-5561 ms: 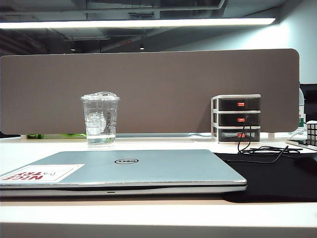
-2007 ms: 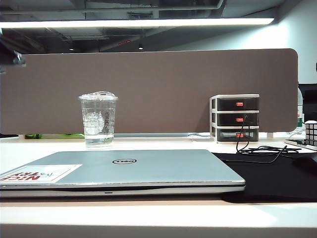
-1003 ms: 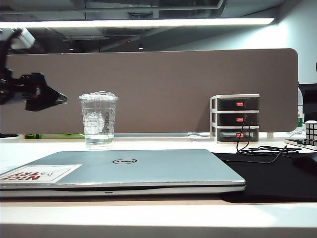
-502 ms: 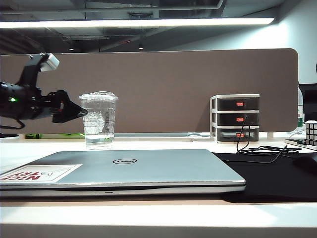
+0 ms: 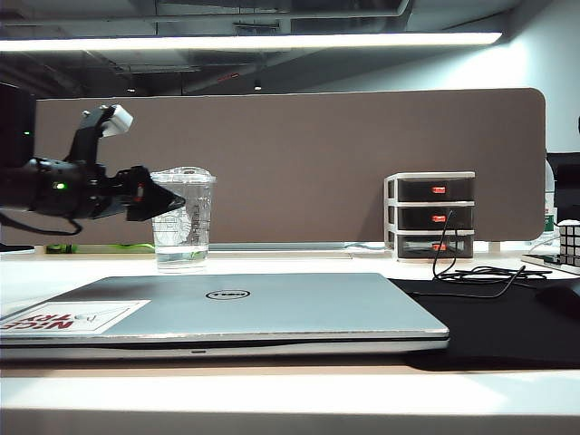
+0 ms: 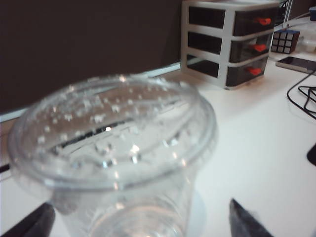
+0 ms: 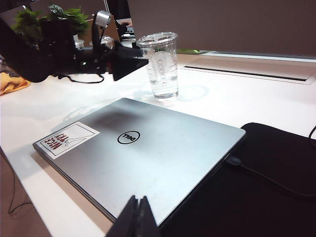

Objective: Pick up the coffee cup and place it on the left side of the laptop.

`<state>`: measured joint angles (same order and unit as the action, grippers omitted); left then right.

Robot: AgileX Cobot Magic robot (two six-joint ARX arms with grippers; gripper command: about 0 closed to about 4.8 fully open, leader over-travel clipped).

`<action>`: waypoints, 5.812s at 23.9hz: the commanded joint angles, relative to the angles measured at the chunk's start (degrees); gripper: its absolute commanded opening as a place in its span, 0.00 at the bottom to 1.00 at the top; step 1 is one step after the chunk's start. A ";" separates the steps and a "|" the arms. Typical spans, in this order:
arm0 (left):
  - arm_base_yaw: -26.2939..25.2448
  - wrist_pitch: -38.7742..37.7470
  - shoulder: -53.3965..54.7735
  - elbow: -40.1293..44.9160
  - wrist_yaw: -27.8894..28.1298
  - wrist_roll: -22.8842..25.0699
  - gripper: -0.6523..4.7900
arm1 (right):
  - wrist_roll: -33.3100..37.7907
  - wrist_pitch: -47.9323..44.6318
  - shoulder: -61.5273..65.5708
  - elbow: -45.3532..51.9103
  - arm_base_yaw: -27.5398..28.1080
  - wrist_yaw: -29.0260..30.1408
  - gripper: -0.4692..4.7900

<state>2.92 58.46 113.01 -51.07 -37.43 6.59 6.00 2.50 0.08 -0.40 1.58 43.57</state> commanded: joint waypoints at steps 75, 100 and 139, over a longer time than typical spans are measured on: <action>-8.44 1.25 -11.52 10.80 -0.11 -5.55 0.73 | -0.46 0.46 -0.11 0.37 -0.04 -0.17 0.09; -12.20 12.92 -36.98 48.13 16.09 -10.88 0.73 | -0.42 0.28 -0.11 0.37 -0.07 0.07 0.09; -12.20 16.48 -29.27 49.48 21.75 -6.60 1.00 | -0.44 0.42 -0.11 0.37 -0.07 1.36 0.09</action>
<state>-9.23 73.65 83.77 -1.52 -15.42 0.23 5.61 3.79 0.08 -0.40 1.58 44.64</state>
